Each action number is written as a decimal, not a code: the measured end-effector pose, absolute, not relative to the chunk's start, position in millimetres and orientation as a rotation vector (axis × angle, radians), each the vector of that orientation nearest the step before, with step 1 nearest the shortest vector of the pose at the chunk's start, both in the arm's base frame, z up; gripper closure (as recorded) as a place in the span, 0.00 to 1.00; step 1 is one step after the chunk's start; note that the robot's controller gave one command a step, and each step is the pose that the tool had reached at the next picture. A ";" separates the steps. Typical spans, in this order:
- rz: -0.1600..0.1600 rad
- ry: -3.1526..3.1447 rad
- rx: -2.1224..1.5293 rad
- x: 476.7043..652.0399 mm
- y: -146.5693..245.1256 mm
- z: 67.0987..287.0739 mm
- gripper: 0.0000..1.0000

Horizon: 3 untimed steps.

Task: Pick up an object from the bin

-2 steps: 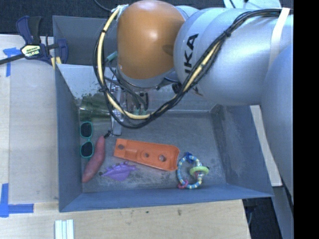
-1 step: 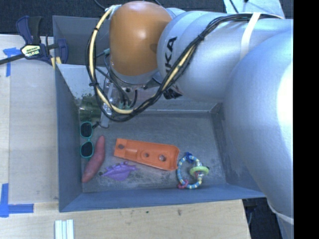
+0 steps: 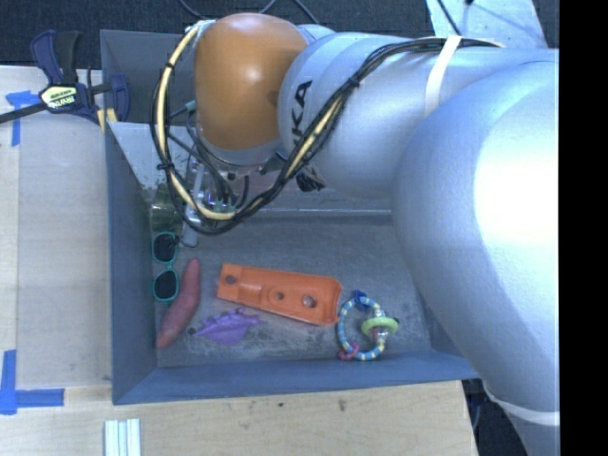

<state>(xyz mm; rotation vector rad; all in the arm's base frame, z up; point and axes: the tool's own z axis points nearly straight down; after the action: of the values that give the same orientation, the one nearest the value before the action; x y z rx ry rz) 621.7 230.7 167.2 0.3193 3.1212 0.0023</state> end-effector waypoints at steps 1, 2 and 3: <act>0.008 3.130 -0.014 625.7 240.1 148.1 0.00; 0.014 3.095 -0.263 631.4 243.1 91.2 0.00; 0.003 3.123 -0.264 624.3 239.9 106.6 1.00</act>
Offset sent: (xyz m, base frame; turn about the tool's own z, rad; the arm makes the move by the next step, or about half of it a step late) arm 0.0015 0.0111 -0.0972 -0.4013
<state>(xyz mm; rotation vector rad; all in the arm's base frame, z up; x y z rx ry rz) 624.3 239.9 106.6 -0.2642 3.1232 0.0033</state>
